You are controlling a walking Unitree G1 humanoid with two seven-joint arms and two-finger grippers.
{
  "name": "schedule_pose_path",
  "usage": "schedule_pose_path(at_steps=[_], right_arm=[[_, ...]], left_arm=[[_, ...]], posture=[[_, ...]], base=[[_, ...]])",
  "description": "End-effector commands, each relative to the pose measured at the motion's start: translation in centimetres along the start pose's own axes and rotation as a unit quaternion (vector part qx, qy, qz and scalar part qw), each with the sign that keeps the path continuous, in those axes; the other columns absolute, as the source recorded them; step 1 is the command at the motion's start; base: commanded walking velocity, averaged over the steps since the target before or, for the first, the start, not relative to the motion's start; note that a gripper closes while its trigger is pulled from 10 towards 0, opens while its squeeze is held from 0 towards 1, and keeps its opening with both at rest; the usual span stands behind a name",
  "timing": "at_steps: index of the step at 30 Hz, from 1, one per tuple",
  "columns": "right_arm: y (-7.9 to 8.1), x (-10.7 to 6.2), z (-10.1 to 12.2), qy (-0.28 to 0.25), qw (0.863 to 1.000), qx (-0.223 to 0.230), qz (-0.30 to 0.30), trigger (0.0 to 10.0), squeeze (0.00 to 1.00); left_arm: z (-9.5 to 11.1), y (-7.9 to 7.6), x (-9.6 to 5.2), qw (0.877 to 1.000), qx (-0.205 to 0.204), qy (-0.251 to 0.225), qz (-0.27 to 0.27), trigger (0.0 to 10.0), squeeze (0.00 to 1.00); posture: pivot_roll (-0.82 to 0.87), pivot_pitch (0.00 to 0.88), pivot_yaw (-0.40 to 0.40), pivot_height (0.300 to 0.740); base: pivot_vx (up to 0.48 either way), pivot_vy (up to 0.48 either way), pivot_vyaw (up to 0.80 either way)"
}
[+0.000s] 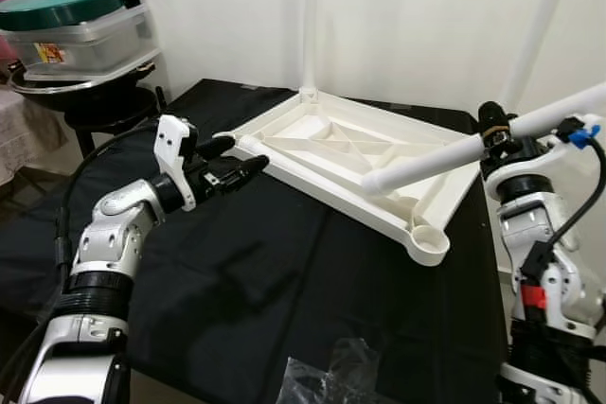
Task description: Building children table
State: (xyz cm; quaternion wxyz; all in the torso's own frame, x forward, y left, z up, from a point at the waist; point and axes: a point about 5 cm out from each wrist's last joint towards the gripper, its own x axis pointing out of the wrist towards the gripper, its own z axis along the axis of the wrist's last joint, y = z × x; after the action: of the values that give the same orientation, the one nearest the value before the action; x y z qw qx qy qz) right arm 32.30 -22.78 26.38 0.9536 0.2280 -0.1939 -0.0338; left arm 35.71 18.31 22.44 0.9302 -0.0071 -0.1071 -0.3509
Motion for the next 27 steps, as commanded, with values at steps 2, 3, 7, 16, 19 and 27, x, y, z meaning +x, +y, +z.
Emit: schedule_pose_path(at_steps=[2,3,7,16,19,27], right_arm=[[1.0,0.4,-0.1,-0.014,1.0,-0.016,0.021,0.0,0.0],[1.0,0.4,-0.2,-0.016,0.999,-0.024,0.022,0.0,0.0],[0.9,0.4,-0.3,-0.024,0.998,-0.055,0.024,0.0,0.0],[0.9,0.7,-0.1,-0.076,0.982,-0.169,0.034,0.0,0.0],[2.0,0.8,-0.5,-0.093,0.962,-0.247,0.072,0.0,0.0],[3.6,0.6,-4.6,-0.045,0.97,-0.204,0.124,0.0,0.0]], left_arm=[[-0.8,0.0,-0.5,1.0,-0.006,0.009,0.014,10.0,1.0],[-0.9,0.1,-0.5,1.0,-0.005,0.011,0.017,10.0,1.0],[-1.2,0.2,-0.4,0.999,-0.009,0.011,0.031,10.0,1.0],[-1.9,-0.6,0.0,0.999,-0.021,0.011,0.039,10.0,1.0],[-1.8,-0.5,-0.2,0.999,-0.026,0.009,0.043,10.0,1.0],[-2.0,-0.7,-0.4,0.999,-0.028,0.011,0.045,10.0,1.0]], posture=[[0.02,0.0,-0.03,0.74],[0.02,0.0,-0.029,0.74],[0.02,0.0,-0.026,0.74],[0.03,0.0,-0.024,0.74],[0.04,0.0,-0.028,0.74],[0.06,0.0,-0.031,0.74]], base=[[0.0,0.0,0.0],[0.0,0.0,0.0],[0.0,0.0,0.0],[0.0,0.0,0.0],[0.0,0.0,0.0],[0.0,0.0,0.0]])
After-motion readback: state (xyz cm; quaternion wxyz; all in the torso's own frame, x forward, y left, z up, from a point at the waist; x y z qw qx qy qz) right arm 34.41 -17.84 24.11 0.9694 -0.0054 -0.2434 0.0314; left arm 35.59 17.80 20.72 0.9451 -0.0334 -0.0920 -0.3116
